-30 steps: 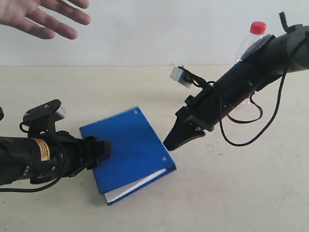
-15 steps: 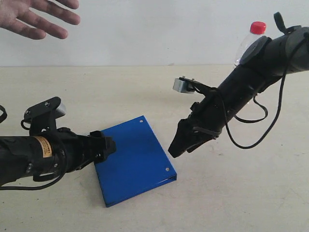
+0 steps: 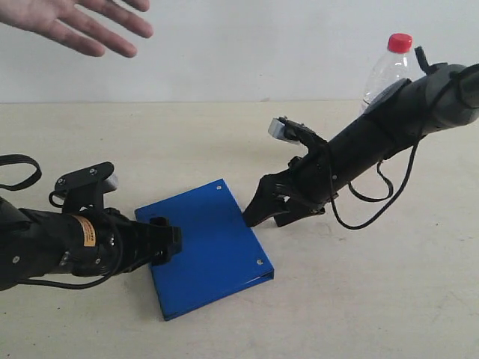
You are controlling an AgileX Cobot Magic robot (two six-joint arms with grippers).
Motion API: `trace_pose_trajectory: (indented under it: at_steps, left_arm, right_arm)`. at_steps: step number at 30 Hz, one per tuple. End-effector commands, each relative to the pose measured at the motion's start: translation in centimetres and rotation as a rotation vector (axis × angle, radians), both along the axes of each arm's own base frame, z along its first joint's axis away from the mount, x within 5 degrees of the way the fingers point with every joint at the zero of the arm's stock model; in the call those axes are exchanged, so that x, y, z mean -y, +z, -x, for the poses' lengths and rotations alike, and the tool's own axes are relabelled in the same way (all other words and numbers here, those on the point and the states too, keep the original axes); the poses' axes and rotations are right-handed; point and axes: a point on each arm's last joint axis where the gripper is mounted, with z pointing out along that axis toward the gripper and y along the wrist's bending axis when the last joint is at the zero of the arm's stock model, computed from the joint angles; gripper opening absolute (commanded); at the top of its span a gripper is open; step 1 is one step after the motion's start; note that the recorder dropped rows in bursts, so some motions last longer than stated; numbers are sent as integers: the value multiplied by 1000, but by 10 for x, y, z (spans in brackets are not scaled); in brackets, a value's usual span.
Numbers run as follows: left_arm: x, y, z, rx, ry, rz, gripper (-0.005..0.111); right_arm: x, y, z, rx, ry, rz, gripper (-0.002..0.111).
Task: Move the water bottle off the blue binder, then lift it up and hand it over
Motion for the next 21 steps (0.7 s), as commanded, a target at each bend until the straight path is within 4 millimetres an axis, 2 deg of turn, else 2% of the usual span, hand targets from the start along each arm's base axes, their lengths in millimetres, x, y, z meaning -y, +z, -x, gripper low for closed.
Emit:
trace_pose_trajectory:
  at_steps: [1,5,10,11,16,21]
  left_arm:
    - [0,0,-1,3,-22,-15,75]
    - [1,0,-2,12,-39,-19,75]
    - [1,-1,0,4,-81,-48,75]
    - [0,-1,1,-5,-80,-53,75]
    - [0,-3,2,-18,-97,-71,75]
    - [0,-3,2,-30,-78,-61,75]
  right_arm:
    - [-9,-8,7,-107,55,-138,70]
    - [-16,-7,13,-181,106,-304,70]
    - [-19,0,9,-113,100,-368,69]
    - [-20,3,9,-106,94,-377,68]
    - [-20,25,8,-99,67,-390,45]
    - [-18,35,12,-78,100,-357,45]
